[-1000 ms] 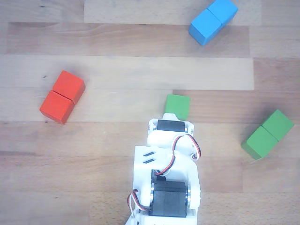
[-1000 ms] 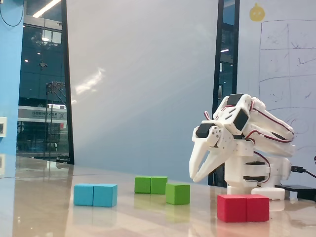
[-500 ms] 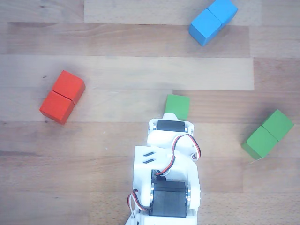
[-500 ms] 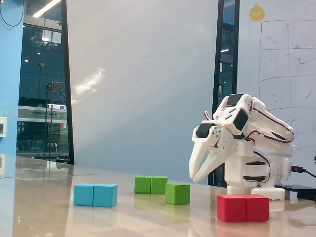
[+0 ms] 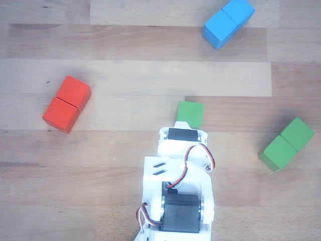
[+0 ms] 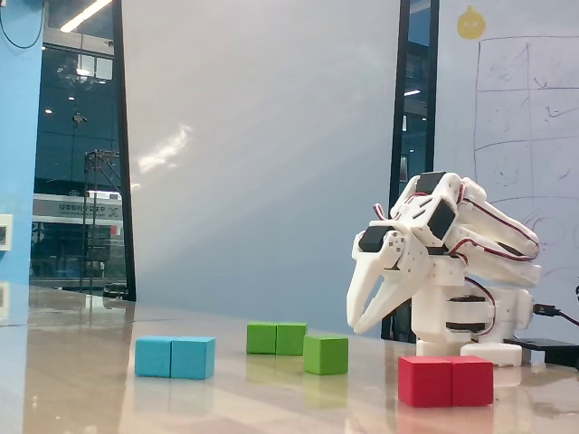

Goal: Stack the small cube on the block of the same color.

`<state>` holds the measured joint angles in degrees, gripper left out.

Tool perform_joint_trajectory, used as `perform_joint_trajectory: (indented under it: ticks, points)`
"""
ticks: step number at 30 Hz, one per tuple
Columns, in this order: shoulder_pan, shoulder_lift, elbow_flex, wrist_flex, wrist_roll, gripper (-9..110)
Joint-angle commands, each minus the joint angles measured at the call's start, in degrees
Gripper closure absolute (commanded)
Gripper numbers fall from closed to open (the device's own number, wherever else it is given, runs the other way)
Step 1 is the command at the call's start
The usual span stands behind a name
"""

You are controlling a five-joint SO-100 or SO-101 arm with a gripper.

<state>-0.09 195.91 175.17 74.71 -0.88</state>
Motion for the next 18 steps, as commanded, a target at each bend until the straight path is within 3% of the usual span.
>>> perform_joint_trajectory:
  ticks: [1,18]
  points:
    - [0.44,1.58,-0.62,0.09,0.35,101]
    - [0.79,-0.7,-1.23,0.0,-0.09,101]
